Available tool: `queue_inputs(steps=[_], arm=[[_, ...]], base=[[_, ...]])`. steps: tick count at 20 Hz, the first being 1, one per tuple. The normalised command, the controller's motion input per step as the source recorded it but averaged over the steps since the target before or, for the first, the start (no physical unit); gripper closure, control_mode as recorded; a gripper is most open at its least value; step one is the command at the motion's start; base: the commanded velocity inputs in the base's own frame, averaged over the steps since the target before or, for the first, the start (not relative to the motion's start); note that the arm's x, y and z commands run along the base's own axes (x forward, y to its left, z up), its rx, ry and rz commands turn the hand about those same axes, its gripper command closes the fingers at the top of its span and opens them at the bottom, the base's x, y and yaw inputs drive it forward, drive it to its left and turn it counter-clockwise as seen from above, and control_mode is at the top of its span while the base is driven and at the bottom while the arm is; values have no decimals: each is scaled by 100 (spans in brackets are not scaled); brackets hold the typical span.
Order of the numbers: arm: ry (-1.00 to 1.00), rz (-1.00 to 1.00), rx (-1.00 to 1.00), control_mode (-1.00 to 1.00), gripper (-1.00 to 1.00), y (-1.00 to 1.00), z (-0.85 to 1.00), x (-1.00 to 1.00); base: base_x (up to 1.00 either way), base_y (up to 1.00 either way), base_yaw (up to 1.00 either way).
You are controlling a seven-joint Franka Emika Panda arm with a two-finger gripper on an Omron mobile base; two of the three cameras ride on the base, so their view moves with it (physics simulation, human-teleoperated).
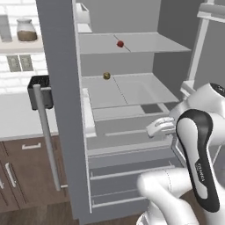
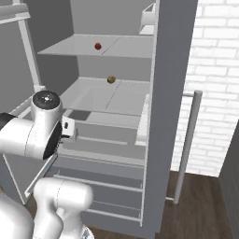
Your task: Take the strawberry from the fridge and place it on top of the pancake, located on the dining counter.
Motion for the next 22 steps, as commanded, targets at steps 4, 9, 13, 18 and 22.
queue_inputs(steps=[4, 9, 13, 18, 22], arm=[[0, 0, 0, 100, -100, 0, 0, 0], [0, 0, 0, 100, -100, 0, 0, 0], [0, 0, 0, 100, -100, 0, 0, 0], [0, 0, 0, 100, -100, 0, 0, 0], [0, 0, 0, 100, -100, 0, 0, 0]], base=[[67, 23, -11], [58, 37, -19], [55, 58, -14], [54, -10, 5], [17, -70, 21]])
